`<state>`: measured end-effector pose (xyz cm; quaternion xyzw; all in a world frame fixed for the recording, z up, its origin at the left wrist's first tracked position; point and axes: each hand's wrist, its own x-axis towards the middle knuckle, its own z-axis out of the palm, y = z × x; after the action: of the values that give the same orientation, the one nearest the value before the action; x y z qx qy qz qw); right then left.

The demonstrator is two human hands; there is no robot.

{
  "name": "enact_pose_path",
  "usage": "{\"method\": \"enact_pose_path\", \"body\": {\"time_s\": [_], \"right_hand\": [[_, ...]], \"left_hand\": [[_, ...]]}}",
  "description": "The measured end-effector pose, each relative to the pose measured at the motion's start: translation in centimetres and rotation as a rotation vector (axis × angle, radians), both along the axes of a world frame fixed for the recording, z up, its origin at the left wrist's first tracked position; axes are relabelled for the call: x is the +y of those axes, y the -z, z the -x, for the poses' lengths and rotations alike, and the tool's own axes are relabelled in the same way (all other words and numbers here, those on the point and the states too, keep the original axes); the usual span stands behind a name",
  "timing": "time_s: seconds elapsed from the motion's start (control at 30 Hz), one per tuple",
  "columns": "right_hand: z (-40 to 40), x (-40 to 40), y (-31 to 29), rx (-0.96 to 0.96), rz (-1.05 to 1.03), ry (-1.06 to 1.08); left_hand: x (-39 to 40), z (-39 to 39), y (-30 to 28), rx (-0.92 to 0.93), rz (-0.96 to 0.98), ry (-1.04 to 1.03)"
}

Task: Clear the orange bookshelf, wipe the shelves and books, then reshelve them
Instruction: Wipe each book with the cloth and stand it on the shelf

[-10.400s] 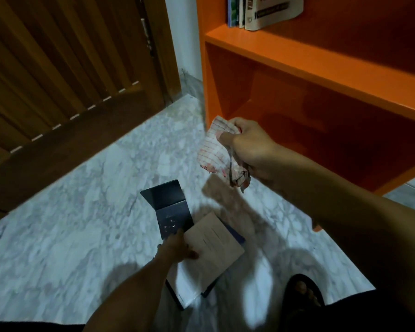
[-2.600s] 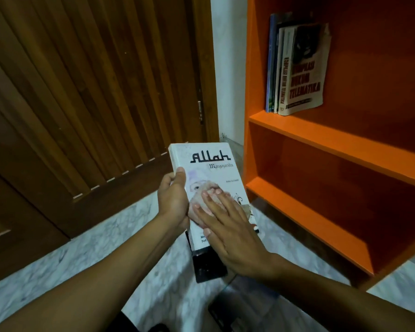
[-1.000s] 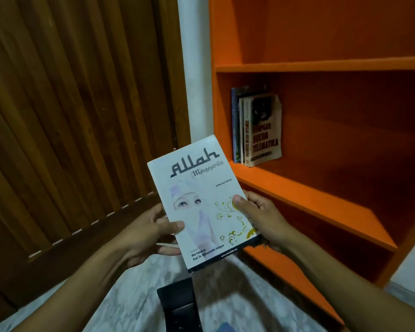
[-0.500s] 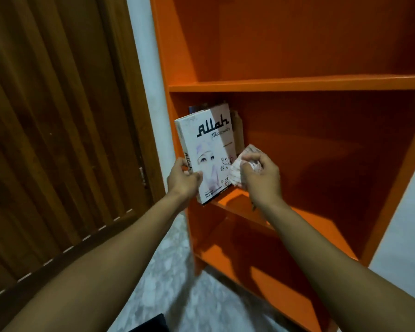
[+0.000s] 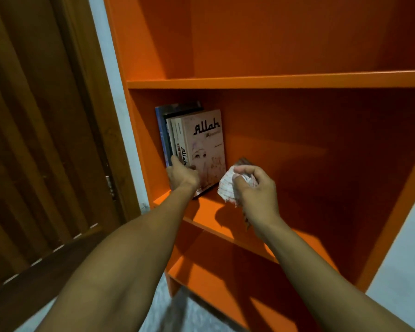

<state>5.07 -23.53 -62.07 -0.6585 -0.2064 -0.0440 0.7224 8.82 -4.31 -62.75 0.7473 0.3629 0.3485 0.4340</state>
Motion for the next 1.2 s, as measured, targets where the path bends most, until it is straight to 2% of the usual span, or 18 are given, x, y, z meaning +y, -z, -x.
{"method": "enact_pose_path", "body": {"time_s": [0.3,0.5,0.63,0.77,0.97,1.07,1.2], "right_hand": [[0.7,0.1,1.0,0.049,0.048,-0.019],[3.9,0.2,0.5,0.061,0.095,-0.135],[6.1,0.7,0.6,0.09,0.094,-0.161],[6.2,1.0,0.6,0.163,0.076,-0.095],[5.5,-0.4,-0.3,0.191,0.096,-0.007],[6.4,-0.8,-0.2,0.182,0.067,-0.01],[7.9,-0.4,1.3,0.188,0.091,-0.029]], "left_hand": [[0.0,0.1,-0.3,0.038,0.05,0.042],[1.0,6.5,1.3,0.084,-0.186,0.183],[1.6,12.1,2.5,0.141,-0.243,0.209],[1.0,14.1,2.5,0.135,-0.188,0.219],[-2.1,10.1,-0.1,0.069,-0.096,0.333],[-2.8,10.0,0.2,0.101,-0.114,0.349],[-3.7,14.0,1.8,0.168,-0.172,0.397]]}}
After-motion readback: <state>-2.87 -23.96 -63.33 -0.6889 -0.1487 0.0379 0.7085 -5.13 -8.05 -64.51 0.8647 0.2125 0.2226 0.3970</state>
